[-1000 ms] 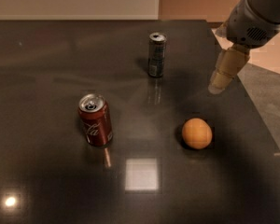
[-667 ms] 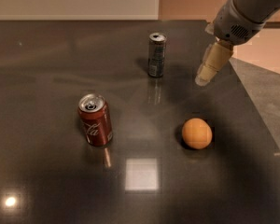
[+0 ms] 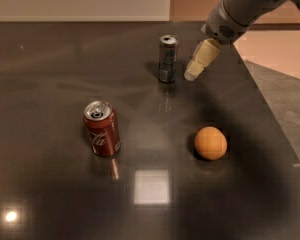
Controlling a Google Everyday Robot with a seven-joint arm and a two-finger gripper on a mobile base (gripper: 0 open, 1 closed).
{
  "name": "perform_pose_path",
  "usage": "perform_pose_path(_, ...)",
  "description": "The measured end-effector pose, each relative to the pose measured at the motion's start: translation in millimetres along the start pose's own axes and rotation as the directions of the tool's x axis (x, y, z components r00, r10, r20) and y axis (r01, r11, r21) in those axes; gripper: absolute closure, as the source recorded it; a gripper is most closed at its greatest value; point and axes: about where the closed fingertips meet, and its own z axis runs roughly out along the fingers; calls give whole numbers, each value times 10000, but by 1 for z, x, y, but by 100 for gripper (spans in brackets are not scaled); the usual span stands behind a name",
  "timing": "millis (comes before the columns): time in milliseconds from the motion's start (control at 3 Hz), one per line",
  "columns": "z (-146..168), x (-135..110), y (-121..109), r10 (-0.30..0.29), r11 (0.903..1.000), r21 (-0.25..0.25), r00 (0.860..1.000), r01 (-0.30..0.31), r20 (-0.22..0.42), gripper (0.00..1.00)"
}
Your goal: Move redbull can near coke can
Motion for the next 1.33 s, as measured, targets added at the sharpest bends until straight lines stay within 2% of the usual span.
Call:
perform_pose_path(1000,55,-43,-30,241,9983,-551,9963,-196,821,0)
perform_pose_path(1333,64,-50,-34,370,9959,-860,9952,-292,907,13)
